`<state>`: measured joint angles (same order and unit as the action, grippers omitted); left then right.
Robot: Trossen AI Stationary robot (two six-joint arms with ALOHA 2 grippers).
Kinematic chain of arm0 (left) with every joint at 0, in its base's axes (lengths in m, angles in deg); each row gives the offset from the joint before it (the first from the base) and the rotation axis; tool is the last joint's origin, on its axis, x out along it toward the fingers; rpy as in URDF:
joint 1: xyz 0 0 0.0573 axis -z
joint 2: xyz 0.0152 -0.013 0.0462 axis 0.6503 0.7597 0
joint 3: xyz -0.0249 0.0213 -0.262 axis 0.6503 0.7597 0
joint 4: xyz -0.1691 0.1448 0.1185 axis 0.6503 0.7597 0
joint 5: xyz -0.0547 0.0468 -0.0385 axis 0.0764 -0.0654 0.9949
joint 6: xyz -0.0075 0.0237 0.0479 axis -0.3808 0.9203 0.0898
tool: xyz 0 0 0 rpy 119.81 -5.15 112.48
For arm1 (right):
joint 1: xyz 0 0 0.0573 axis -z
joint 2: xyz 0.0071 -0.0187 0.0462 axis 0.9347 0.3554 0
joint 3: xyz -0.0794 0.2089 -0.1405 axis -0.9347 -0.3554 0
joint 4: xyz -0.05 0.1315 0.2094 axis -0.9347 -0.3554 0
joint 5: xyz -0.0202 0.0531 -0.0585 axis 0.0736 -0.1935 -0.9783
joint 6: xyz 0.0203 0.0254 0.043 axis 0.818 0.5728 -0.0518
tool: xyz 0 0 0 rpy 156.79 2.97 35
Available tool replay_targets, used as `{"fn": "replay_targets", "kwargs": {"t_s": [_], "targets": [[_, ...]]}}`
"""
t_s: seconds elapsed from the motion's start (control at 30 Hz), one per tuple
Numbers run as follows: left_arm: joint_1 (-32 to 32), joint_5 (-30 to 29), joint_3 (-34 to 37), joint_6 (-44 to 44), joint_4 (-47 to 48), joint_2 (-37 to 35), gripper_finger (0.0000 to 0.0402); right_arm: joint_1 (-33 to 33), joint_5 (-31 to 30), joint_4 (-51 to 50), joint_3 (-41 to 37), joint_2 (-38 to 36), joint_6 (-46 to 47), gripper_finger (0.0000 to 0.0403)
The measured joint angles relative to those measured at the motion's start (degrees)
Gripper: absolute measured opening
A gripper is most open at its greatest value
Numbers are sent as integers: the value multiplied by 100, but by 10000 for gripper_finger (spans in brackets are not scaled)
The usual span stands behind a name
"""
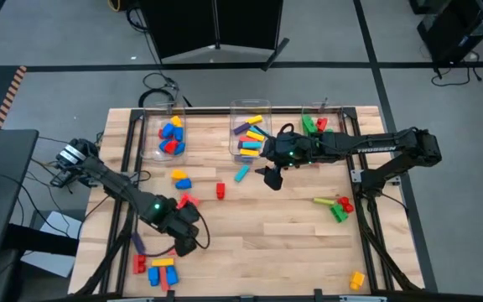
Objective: Sort blocks by size
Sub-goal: Put the red block into the middle transparent bin
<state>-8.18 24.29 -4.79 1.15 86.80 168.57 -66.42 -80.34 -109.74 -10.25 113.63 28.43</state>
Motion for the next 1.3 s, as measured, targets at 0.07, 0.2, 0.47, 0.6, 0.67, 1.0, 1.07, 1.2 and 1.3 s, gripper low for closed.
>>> {"fn": "replay_targets", "kwargs": {"t_s": [0.07, 0.2, 0.47, 0.6, 0.67, 1.0, 1.07, 1.2, 1.3], "targets": [[108, -51, 0, -20, -2, 36, 263, -2, 0, 0, 0, 0, 99, 300], [215, -83, 0, -48, -68, 75, 283, -2, 0, -1, 0, 0, 126, 301], [468, -367, 2, 48, -177, 144, 289, -2, 0, 1, 0, 0, 126, 304], [682, -351, 2, 812, -302, 324, 289, -2, 0, 2, 0, 0, 120, 301], [818, -341, 2, 1180, -561, 496, 289, -2, 0, 2, 0, 0, 118, 300], [1040, -286, 2, 1047, -639, 1539, 278, -2, 0, -4, 0, 0, 66, 305], [1043, -267, -14, 825, -607, 1646, 275, -2, 0, -5, 0, 0, -23, 303], [1073, -137, -24, 766, -731, 1797, 265, -2, 0, -2, 0, 0, -114, 302], [1098, -70, -22, 699, -781, 1832, 251, -2, 0, -2, 0, 0, -183, 303]]}}
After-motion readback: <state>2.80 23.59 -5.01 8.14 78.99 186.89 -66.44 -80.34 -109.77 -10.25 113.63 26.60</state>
